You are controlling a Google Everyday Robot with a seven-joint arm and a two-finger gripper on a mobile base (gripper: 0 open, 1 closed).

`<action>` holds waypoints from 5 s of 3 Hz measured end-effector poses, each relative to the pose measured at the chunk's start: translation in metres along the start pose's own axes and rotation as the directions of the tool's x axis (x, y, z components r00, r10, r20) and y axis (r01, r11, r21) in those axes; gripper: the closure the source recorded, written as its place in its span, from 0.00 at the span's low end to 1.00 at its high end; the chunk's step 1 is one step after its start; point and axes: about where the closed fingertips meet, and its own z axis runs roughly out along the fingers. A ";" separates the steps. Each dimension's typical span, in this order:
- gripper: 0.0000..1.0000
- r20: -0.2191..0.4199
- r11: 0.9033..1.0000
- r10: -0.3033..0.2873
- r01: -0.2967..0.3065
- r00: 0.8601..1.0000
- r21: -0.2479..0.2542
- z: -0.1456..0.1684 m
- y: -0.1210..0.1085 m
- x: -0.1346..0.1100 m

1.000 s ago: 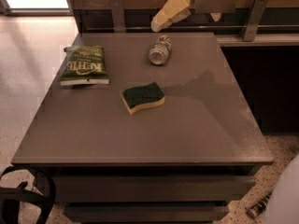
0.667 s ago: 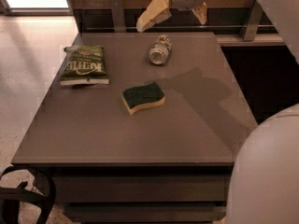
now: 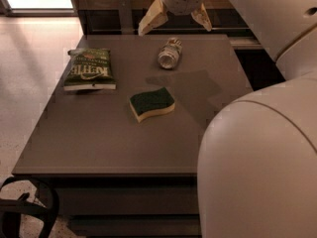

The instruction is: Place 7up can upright

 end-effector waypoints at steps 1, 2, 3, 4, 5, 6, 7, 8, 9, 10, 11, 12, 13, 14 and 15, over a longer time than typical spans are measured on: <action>0.00 -0.017 0.999 0.038 -0.037 0.999 0.028 0.009 -0.007 -0.007; 0.00 -0.036 0.997 0.072 -0.071 0.997 0.024 0.026 -0.016 -0.017; 0.00 -0.043 0.995 0.099 -0.099 0.994 0.008 0.038 -0.024 -0.022; 0.00 0.015 0.994 0.111 -0.111 0.994 -0.022 0.029 -0.029 -0.027; 0.00 0.250 0.996 0.072 -0.056 0.966 -0.070 -0.033 0.003 -0.034; 0.00 0.358 0.999 0.026 -0.009 0.933 -0.051 -0.051 0.030 -0.023; 0.00 0.309 1.000 -0.009 0.018 0.951 -0.026 -0.020 0.037 -0.004; 0.00 0.300 1.000 -0.004 0.012 0.954 -0.025 -0.018 0.036 -0.007; 0.00 0.255 0.999 0.033 -0.033 0.966 -0.001 -0.004 0.033 -0.016; 0.00 0.154 0.988 0.122 -0.135 0.981 0.075 0.027 0.024 -0.028; 0.00 0.090 0.972 0.180 -0.191 0.980 0.137 0.048 0.017 -0.034; 0.00 0.045 0.958 0.223 -0.227 0.974 0.178 0.064 0.011 -0.037; 0.00 0.025 0.952 0.243 -0.243 0.970 0.185 0.075 0.006 -0.041; 0.00 0.006 0.949 0.269 -0.266 0.963 0.172 0.084 -0.003 -0.044; 0.00 -0.007 0.945 0.290 -0.285 0.957 0.162 0.091 -0.011 -0.046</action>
Offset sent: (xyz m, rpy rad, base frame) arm 0.0366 -0.0241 -0.0194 -0.0115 0.0946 -0.1031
